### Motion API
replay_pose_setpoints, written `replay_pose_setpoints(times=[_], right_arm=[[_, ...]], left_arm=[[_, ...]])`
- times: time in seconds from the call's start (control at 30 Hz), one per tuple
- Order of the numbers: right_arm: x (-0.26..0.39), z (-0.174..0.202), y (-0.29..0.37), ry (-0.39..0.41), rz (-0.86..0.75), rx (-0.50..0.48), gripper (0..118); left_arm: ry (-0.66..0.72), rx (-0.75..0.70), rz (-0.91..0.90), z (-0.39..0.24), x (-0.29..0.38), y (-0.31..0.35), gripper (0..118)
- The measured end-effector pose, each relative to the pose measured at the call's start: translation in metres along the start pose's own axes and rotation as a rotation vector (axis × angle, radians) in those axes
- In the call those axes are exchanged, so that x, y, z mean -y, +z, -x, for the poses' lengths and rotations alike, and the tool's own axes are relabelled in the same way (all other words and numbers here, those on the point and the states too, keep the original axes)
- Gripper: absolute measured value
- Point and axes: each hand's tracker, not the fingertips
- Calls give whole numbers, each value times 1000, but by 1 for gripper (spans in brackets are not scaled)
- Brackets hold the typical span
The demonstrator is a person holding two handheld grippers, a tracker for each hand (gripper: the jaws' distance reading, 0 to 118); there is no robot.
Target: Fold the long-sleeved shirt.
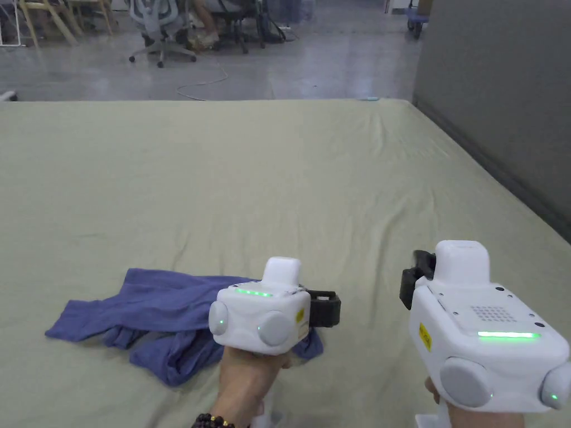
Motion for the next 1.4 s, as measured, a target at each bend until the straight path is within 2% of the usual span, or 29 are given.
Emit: replay_pose_setpoints(times=[0.17,0.3,0.33,0.37,0.4,0.43,0.5,0.57,0.6,0.67,0.7,0.73,0.77,0.9,0.93,0.97,1.03,1.07,1.1,1.13,1.23,1.27,1.4], right_arm=[[3,21,3,-9,-5,-70,0],[3,38,3,6,12,-129,0],[3,42,4,11,13,-137,0],[3,45,5,14,15,-148,0],[2,48,5,15,16,-155,0],[2,51,6,15,18,-162,0],[0,55,10,15,17,-171,0],[-1,58,10,23,22,-190,0],[0,60,9,26,23,-191,0],[0,61,9,31,26,-192,0],[0,61,9,32,31,-195,0],[1,60,7,32,36,-196,0],[2,60,6,32,41,-195,0],[7,57,-4,45,89,-181,0],[8,57,-7,47,100,-178,0],[9,57,-12,51,115,-177,0],[18,58,-35,69,151,-186,0],[18,60,-44,80,165,-194,0],[18,62,-56,92,184,-214,10],[16,64,-67,103,204,-248,53],[10,79,-115,137,327,-302,90],[8,85,-134,172,386,-317,110],[12,117,-198,239,562,-318,107]], left_arm=[[27,-202,-103,23,4,81,117],[41,-295,-211,33,29,145,115],[46,-295,-233,38,37,160,102],[51,-312,-283,42,43,171,74],[57,-361,-269,43,48,178,28],[53,-409,-235,50,50,181,0],[78,-403,-195,67,51,182,0],[159,-376,-169,82,50,180,0],[186,-366,-121,92,51,172,8],[178,-355,-22,105,53,154,100],[178,-363,45,113,57,141,118],[153,-389,-41,117,64,136,116],[160,-404,55,119,73,122,116],[98,-423,175,111,77,83,115],[99,-435,186,120,73,75,107],[98,-431,204,121,73,67,87],[104,-407,219,121,76,58,1],[105,-406,231,123,74,53,1],[98,-418,229,119,74,56,1],[90,-411,231,118,74,61,1],[113,-378,228,117,76,68,1],[113,-382,224,118,77,71,1],[148,-371,221,120,77,79,1]])
